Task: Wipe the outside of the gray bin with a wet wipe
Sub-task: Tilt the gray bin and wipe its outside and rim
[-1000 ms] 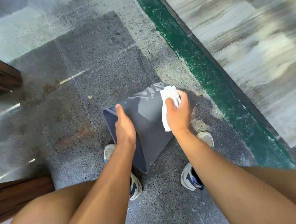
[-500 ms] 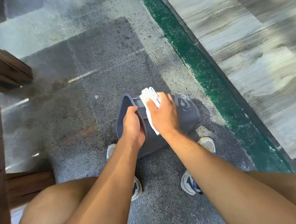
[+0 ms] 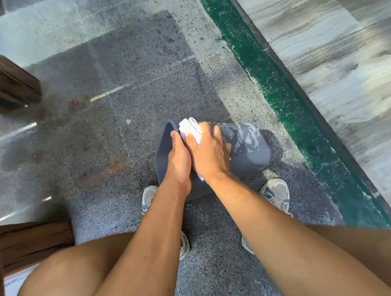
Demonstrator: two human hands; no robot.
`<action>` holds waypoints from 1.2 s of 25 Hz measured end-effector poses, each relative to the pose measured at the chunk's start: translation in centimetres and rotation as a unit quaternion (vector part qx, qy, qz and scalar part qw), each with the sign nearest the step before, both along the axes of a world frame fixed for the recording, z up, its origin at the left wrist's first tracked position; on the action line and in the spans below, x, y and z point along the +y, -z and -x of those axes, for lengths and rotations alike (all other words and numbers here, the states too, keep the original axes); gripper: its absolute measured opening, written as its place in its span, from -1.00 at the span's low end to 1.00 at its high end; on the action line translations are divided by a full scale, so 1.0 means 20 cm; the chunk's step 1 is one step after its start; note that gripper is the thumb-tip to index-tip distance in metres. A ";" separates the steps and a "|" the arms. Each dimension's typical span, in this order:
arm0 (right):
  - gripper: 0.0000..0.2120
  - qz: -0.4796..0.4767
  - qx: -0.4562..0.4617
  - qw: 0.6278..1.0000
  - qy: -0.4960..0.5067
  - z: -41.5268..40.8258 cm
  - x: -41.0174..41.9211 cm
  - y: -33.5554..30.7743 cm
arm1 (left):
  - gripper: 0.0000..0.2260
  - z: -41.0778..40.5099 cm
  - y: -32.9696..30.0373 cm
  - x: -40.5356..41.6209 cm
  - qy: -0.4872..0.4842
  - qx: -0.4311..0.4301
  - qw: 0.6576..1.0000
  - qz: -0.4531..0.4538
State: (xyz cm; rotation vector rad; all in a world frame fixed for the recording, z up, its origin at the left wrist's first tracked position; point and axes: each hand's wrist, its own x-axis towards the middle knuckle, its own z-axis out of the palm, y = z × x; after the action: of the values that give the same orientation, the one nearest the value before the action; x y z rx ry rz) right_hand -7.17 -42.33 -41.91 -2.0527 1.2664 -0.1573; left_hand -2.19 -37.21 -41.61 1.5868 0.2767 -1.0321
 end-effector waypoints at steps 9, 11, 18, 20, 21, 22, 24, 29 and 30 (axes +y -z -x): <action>-0.62 0.045 0.016 0.999 0.013 0.07 0.01 0.12 | -0.49 0.05 0.06 0.01 0.035 0.004 0.999 -0.032; -0.63 0.054 0.013 0.998 0.018 0.07 0.01 0.14 | -0.51 0.05 0.06 0.00 0.034 0.002 0.999 -0.034; -0.66 0.077 -0.004 0.997 0.024 0.10 -0.03 0.16 | -0.47 0.04 0.01 0.00 0.058 -0.039 0.996 -0.051; -0.64 0.075 0.001 0.997 0.032 0.12 -0.07 0.18 | -0.50 0.05 -0.02 -0.01 0.064 -0.044 0.996 -0.051; -0.64 0.075 0.008 0.997 0.036 0.13 -0.09 0.19 | -0.53 0.05 -0.03 -0.01 0.061 -0.049 0.995 -0.056; -0.64 0.076 0.014 0.996 0.040 0.14 -0.11 0.20 | -0.56 0.06 -0.04 -0.01 0.059 -0.056 0.995 -0.063; -0.64 0.070 0.023 0.996 0.049 0.16 -0.15 0.24 | -0.58 0.06 -0.05 -0.01 0.054 -0.063 0.994 -0.073; -0.64 0.065 0.031 0.996 0.056 0.19 -0.22 0.29 | -0.56 0.04 -0.02 0.00 0.057 -0.084 0.988 -0.113; -0.64 0.062 0.031 0.996 0.057 0.20 -0.23 0.29 | -0.55 0.03 -0.02 0.00 0.055 -0.086 0.988 -0.116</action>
State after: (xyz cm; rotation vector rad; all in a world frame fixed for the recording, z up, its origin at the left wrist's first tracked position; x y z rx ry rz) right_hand -11.15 -46.94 -47.74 -2.1045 1.4461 -0.2324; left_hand -2.89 -37.21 -41.29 1.9082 0.1965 -0.9659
